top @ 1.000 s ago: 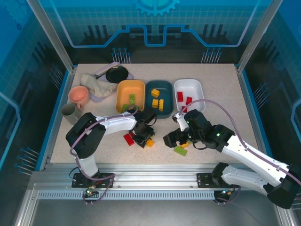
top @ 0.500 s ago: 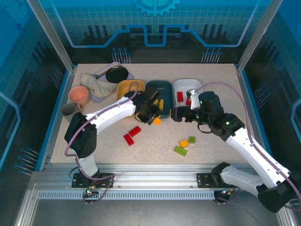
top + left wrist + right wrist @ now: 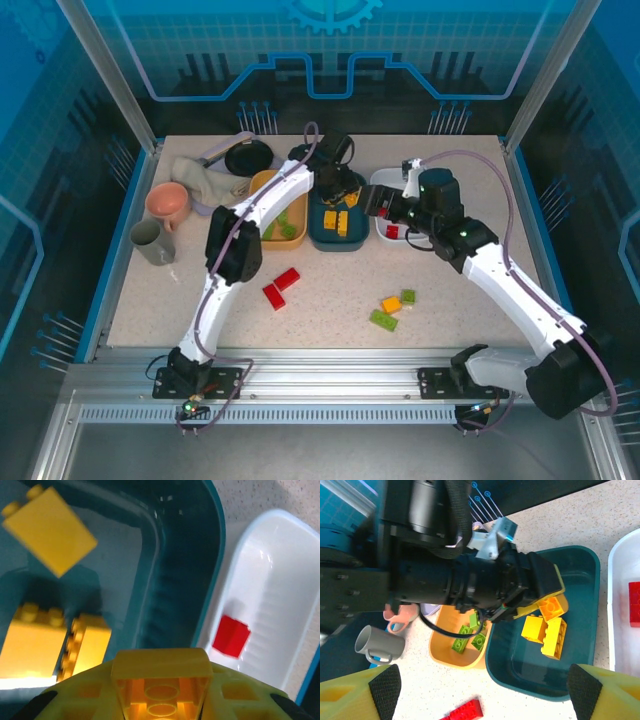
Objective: Sort the legos into containers by color
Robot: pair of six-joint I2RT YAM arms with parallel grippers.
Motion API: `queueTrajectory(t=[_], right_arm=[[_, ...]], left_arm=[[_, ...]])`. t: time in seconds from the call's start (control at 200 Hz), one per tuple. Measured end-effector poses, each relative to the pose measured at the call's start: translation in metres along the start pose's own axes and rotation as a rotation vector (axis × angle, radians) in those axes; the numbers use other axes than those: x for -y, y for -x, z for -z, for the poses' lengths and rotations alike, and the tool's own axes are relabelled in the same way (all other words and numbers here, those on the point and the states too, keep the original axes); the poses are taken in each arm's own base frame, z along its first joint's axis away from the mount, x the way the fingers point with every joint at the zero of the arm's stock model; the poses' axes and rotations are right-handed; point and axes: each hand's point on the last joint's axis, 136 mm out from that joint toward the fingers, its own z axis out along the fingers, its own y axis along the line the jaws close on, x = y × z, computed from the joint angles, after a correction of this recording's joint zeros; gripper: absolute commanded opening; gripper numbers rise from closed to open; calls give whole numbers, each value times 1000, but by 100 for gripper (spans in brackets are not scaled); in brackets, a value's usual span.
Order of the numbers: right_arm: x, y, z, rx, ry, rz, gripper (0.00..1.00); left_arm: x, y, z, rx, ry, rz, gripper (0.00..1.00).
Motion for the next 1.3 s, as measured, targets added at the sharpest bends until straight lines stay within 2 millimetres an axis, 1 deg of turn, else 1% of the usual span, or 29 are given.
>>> queueTrajectory(t=[0.035,0.1,0.175,0.235,0.37,0.44,0.5,0.59,0.65,0.7,0.745,0.79,0.85,0.88,0.89,0.905,0.915,0.97,0.99,1.015,1.08,1.175,1.235,1.295], right_arm=[[1,1,-2,1,-1,-4,89],[2,1,-2,2,-4,-10,89],[3,2,-2,2,-4,-13,89],[4,2,-2,-1,-5,-13,89],[7,-2,-2,-17,-16,-5,87],[9,-6,-2,-34,-26,13,86],[11,-11,-2,-53,-38,38,86],[9,-24,-5,-99,-45,110,85],[1,-38,-8,-140,-34,187,85],[-9,-53,-11,-182,-18,259,85],[-22,-71,-15,-232,9,345,86],[-35,-89,-20,-280,38,433,86],[-51,-117,-26,-350,79,546,88],[-57,-131,-29,-387,94,596,88],[-59,-136,-30,-401,99,615,88],[-61,-143,-32,-419,105,636,88],[-62,-147,-33,-431,108,647,88],[-68,-170,-39,-504,120,715,87],[-71,-178,-41,-528,124,731,87],[-73,-188,-44,-558,126,751,86],[-78,-211,-52,-632,126,783,85],[-84,-242,-61,-712,121,793,84],[-86,-260,-65,-759,111,784,83],[-88,-276,-70,-800,89,757,81]], left_arm=[[-2,3,-8,-1,3,-9,28],[-6,7,-19,-5,9,-22,33],[-10,7,-28,-19,13,-35,44],[-11,6,-32,-31,11,-44,49],[-8,4,-31,-44,4,-57,56],[-6,5,-28,-41,-2,-68,63],[-5,4,-25,-44,-1,-66,64],[-1,4,-10,-40,-3,-67,65],[5,5,10,-22,-12,-70,65],[7,5,33,0,-16,-72,65],[7,3,62,21,-25,-71,65],[2,-1,93,45,-33,-66,65],[-11,-7,137,84,-46,-52,65],[-21,-9,161,109,-53,-37,66],[-23,-10,165,115,-55,-32,66],[-30,-11,178,133,-57,-21,66],[-32,-12,182,138,-59,-17,66],[-59,-18,216,192,-54,22,66],[-67,-20,224,209,-52,38,68],[-83,-25,235,232,-39,59,69],[-119,-41,252,273,1,107,71],[-172,-76,262,298,66,165,73],[-200,-97,267,309,93,191,76],[-221,-114,275,324,103,208,78]])
